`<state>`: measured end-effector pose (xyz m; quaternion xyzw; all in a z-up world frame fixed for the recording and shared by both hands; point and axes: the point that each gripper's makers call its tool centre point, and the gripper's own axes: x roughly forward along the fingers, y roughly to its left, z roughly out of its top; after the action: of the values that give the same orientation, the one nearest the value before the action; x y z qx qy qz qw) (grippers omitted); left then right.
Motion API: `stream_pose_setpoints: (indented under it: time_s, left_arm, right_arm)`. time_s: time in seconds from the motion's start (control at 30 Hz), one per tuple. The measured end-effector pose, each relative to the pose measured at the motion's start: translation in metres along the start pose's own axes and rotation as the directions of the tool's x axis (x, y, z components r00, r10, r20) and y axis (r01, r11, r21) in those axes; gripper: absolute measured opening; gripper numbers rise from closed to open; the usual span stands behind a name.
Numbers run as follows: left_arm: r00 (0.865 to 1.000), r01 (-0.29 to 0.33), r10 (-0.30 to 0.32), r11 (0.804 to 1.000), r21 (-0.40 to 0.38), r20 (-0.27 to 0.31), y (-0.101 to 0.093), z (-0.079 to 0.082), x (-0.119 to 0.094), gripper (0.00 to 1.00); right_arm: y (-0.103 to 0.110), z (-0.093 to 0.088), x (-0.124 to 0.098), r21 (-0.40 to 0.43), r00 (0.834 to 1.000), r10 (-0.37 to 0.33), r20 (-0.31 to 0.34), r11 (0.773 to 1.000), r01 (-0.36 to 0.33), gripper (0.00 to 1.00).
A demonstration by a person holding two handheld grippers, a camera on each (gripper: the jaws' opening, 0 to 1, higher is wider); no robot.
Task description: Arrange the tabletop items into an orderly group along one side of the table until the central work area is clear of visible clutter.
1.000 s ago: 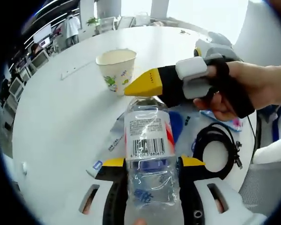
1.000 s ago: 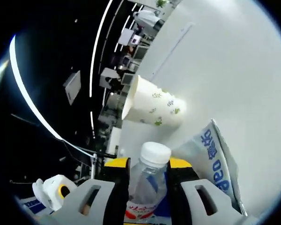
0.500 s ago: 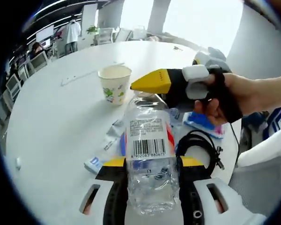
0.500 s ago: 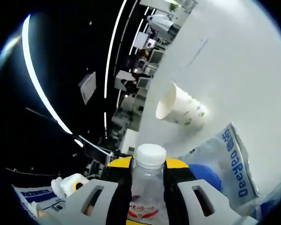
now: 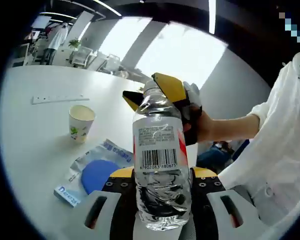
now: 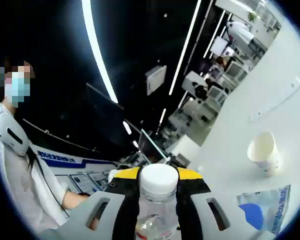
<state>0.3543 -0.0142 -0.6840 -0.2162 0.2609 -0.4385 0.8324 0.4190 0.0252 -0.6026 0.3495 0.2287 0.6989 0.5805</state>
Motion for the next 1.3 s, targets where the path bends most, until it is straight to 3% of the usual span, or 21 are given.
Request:
stream_pose_setpoints:
  time_s: [0.1, 0.17, 0.27, 0.37, 0.43, 0.53, 0.67, 0.83, 0.9, 0.97, 1.07, 1.23, 1.3]
  left_arm:
    - [0.999, 0.038, -0.038, 0.999, -0.013, -0.003, -0.009, 0.0, 0.002, 0.37]
    - [1.0, 0.013, -0.013, 0.999, 0.043, -0.009, -0.006, -0.001, 0.003, 0.38]
    - [0.997, -0.029, 0.038, 0.991, 0.132, -0.068, -0.001, -0.008, 0.005, 0.39]
    - [0.986, -0.087, 0.116, 0.97, 0.226, -0.12, 0.009, -0.014, 0.006, 0.39]
    - [0.984, -0.103, 0.132, 0.97, 0.221, -0.118, 0.009, -0.014, 0.008, 0.39]
    - [0.97, -0.186, 0.223, 0.938, 0.294, -0.098, 0.023, -0.009, 0.005, 0.39]
    - [0.958, -0.243, 0.279, 0.91, 0.336, -0.063, 0.031, 0.002, -0.004, 0.38]
    - [0.961, -0.232, 0.271, 0.901, 0.367, -0.056, 0.033, 0.009, -0.012, 0.38]
    - [0.945, -0.261, 0.32, 0.869, 0.421, -0.073, 0.043, 0.012, -0.018, 0.38]
    - [0.934, -0.283, 0.348, 0.858, 0.428, -0.081, 0.049, 0.013, -0.02, 0.38]
    - [0.906, -0.341, 0.418, 0.817, 0.465, -0.069, 0.063, 0.017, -0.026, 0.38]
    - [0.897, -0.373, 0.438, 0.82, 0.433, -0.056, 0.076, 0.023, -0.028, 0.38]
    - [0.88, -0.402, 0.472, 0.801, 0.443, -0.057, 0.085, 0.026, -0.031, 0.38]
  right_arm:
    - [0.009, 0.0, 0.003, -0.039, 1.0, -0.003, -0.026, 0.999, 0.002, 0.23]
    - [0.015, -0.002, 0.004, -0.084, 0.998, 0.001, -0.057, 0.996, -0.006, 0.22]
    - [0.018, -0.008, 0.007, -0.161, 0.994, -0.012, -0.104, 0.987, -0.005, 0.22]
    - [0.026, -0.018, 0.015, -0.286, 0.986, -0.032, -0.164, 0.958, -0.016, 0.22]
    - [0.03, -0.02, 0.022, -0.354, 0.981, -0.052, -0.185, 0.935, -0.017, 0.22]
    - [0.032, -0.025, 0.032, -0.464, 0.968, -0.094, -0.231, 0.886, -0.025, 0.22]
    - [0.033, -0.024, 0.043, -0.539, 0.96, -0.132, -0.249, 0.842, -0.024, 0.22]
    - [0.038, -0.023, 0.053, -0.573, 0.955, -0.155, -0.252, 0.82, -0.018, 0.22]
    - [0.036, -0.024, 0.056, -0.605, 0.951, -0.179, -0.251, 0.796, -0.01, 0.22]
    - [0.031, -0.023, 0.059, -0.629, 0.949, -0.209, -0.237, 0.778, 0.014, 0.22]
    - [0.022, -0.021, 0.063, -0.654, 0.942, -0.247, -0.225, 0.756, 0.042, 0.22]
    - [0.008, -0.014, 0.074, -0.672, 0.93, -0.3, -0.214, 0.736, 0.084, 0.22]
    - [0.003, -0.013, 0.077, -0.694, 0.922, -0.32, -0.218, 0.715, 0.084, 0.22]
